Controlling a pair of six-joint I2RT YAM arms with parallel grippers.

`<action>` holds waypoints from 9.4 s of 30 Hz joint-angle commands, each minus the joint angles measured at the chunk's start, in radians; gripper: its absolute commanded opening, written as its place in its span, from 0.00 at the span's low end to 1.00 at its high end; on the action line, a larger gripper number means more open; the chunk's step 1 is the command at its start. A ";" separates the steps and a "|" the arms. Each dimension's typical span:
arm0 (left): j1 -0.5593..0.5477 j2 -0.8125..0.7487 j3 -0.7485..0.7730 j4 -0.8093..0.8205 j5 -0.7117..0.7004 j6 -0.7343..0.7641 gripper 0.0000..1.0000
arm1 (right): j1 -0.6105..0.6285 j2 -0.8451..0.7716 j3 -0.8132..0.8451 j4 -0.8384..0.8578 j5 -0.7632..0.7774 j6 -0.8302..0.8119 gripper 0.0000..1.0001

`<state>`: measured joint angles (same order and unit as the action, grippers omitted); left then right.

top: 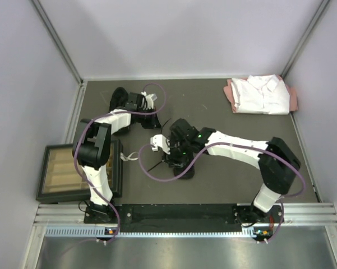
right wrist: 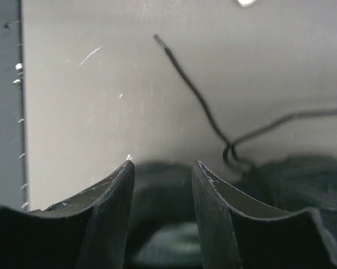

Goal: Tie the shoes

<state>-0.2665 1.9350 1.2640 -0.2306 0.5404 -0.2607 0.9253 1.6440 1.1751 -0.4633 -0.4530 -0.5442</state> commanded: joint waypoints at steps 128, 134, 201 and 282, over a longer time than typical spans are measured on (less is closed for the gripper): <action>0.090 -0.358 -0.340 -0.043 0.374 -0.131 0.57 | -0.175 -0.124 -0.028 0.097 0.160 0.690 0.00; 0.066 -0.315 -0.391 0.163 0.457 -0.310 0.62 | -0.174 -0.121 -0.028 0.106 0.162 0.695 0.00; 0.013 -0.255 -0.470 0.607 0.506 -0.671 0.00 | -0.180 -0.150 0.018 0.060 0.065 0.629 0.26; 0.260 -0.383 0.098 -0.598 0.072 0.353 0.00 | -0.497 -0.483 -0.144 -0.198 -0.087 0.242 0.00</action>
<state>-0.0769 1.6447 1.3468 -0.7464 0.7181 -0.0296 0.4480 1.2041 1.0576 -0.6586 -0.4831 -0.3737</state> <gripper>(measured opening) 0.015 0.010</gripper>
